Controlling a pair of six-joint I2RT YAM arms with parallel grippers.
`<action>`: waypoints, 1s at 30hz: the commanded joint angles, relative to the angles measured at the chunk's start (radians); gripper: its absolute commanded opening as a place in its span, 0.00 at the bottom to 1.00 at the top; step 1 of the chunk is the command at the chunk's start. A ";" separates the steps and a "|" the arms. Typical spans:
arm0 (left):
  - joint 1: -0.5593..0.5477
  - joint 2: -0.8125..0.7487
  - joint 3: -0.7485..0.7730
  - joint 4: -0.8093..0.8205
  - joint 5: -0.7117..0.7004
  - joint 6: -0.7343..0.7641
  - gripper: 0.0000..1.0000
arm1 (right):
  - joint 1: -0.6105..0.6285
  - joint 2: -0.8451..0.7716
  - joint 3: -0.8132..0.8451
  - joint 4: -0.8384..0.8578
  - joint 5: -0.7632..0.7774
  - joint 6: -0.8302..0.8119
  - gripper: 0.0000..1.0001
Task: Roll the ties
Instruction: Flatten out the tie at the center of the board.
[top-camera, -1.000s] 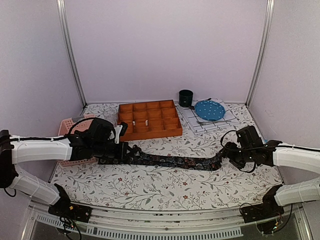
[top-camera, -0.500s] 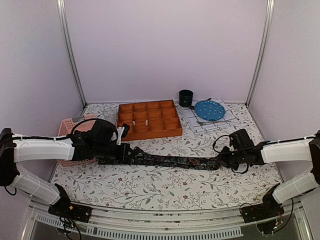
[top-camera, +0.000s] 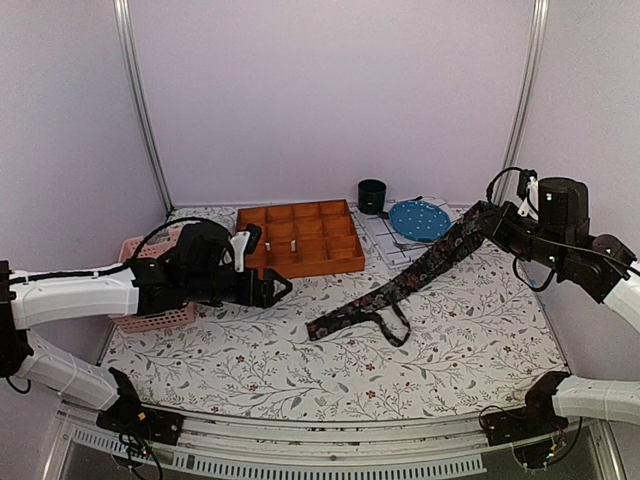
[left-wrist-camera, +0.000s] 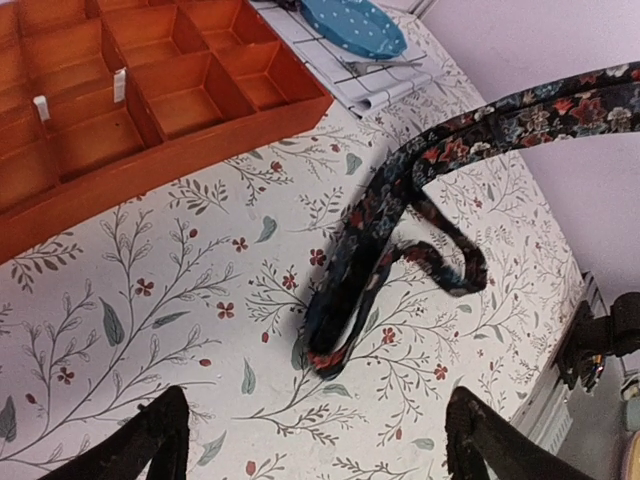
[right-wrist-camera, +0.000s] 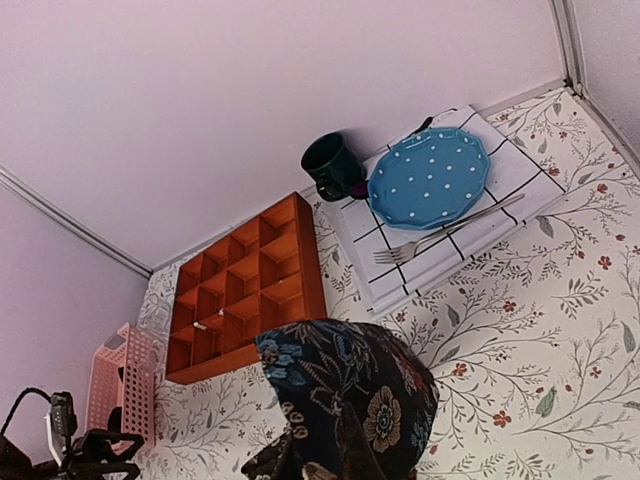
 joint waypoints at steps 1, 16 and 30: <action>-0.077 0.085 0.043 -0.022 -0.059 0.025 0.85 | -0.005 0.021 0.006 -0.132 0.043 -0.054 0.00; -0.334 0.581 0.403 -0.119 -0.308 0.173 0.66 | -0.095 0.056 -0.131 -0.006 -0.049 0.007 0.00; -0.316 0.835 0.657 -0.163 -0.296 0.183 0.30 | -0.100 0.080 -0.140 0.018 -0.072 0.014 0.00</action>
